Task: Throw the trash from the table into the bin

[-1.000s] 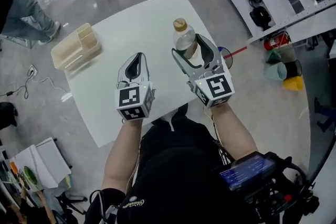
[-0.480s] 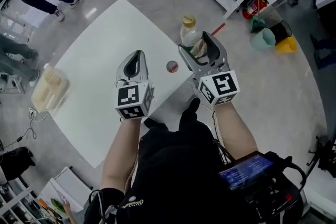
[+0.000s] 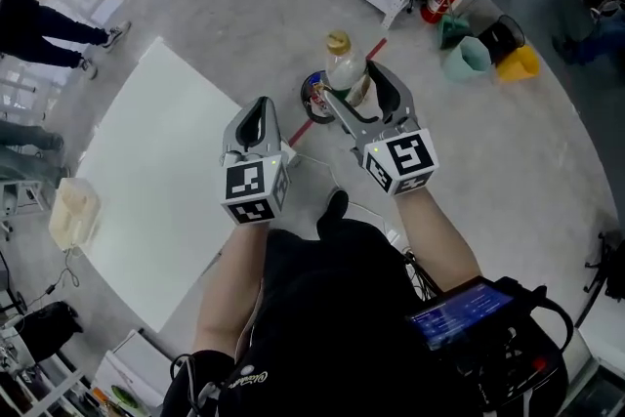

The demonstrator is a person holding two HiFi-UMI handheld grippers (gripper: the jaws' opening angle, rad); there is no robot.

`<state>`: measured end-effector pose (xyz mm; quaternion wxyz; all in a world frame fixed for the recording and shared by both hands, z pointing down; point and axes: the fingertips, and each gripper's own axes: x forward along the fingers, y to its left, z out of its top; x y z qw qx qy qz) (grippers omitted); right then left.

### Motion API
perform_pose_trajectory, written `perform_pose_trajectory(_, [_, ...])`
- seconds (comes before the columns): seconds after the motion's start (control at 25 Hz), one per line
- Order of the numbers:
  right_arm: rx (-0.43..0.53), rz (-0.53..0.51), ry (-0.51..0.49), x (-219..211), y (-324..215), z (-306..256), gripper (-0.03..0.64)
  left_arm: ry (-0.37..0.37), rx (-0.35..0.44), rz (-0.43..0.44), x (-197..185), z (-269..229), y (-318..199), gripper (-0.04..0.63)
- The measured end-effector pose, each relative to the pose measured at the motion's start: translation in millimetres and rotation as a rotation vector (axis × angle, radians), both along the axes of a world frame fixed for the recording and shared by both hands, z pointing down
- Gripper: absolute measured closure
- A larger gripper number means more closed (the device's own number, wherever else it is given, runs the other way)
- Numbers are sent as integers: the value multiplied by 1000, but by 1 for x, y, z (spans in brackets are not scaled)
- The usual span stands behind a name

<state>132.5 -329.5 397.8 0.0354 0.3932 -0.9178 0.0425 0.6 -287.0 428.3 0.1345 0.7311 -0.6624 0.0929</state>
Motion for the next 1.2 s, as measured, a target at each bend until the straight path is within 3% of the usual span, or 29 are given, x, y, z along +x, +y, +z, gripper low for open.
perform_pose_trajectory(0.2, [-30,32,-33,28,-15,6,264,-15,-15,50,37,-2,-28,588])
perform_pose_trajectory(0.64, [-141,121,-28,36,-56,56,265,15,-94,138,53,43,-84,588])
perform_pose_trajectory(1.2, [-358,186,-6,12,-98,192,265,65,-358,183,48,176,-116,588])
